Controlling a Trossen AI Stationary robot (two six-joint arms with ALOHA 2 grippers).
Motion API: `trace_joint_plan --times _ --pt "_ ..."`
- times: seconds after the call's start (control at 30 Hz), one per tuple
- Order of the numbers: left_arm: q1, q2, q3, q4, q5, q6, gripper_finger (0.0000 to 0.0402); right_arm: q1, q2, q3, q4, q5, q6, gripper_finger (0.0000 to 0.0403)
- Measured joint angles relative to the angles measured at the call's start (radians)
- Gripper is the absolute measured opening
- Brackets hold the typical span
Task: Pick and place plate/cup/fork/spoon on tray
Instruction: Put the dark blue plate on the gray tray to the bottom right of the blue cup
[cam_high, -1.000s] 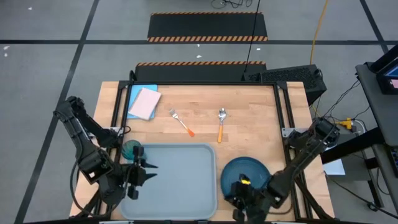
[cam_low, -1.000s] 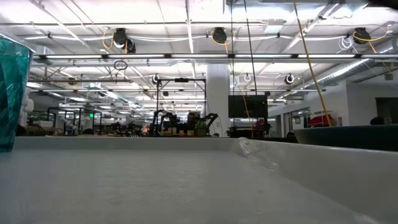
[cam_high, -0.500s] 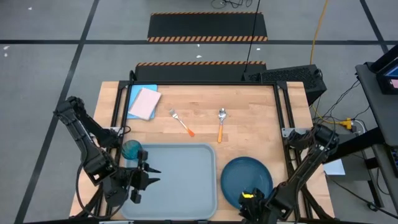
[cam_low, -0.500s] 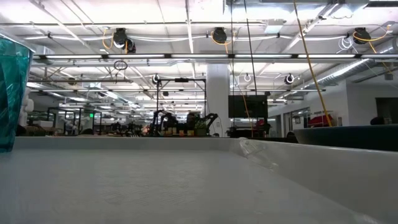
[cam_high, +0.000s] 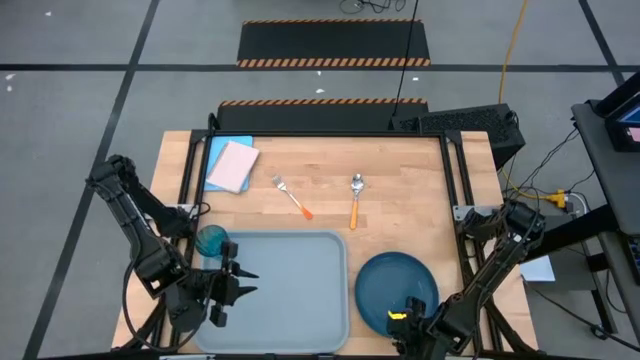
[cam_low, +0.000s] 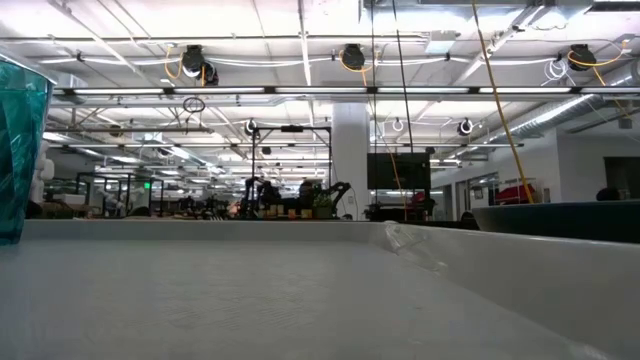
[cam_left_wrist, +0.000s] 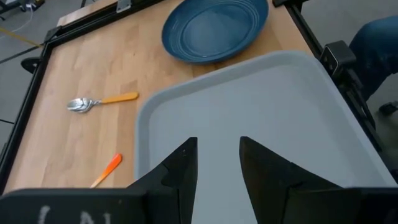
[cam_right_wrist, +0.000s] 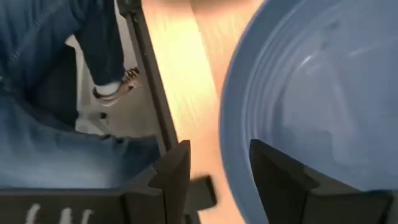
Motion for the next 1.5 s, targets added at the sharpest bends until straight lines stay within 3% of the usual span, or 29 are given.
trace_joint_plan --times 1.03,1.27,1.5 --pt "0.000 0.000 0.000 -0.001 0.001 -0.020 0.0122 -0.003 0.061 -0.013 -0.004 -0.045 0.007 0.0128" --pt "0.000 0.000 0.000 -0.001 0.001 -0.019 0.0122 -0.013 0.107 -0.012 0.006 -0.110 -0.008 0.0067" --pt "0.000 0.000 0.000 -0.001 0.000 -0.019 0.0122 -0.014 0.104 -0.008 0.000 -0.086 -0.019 0.0008"
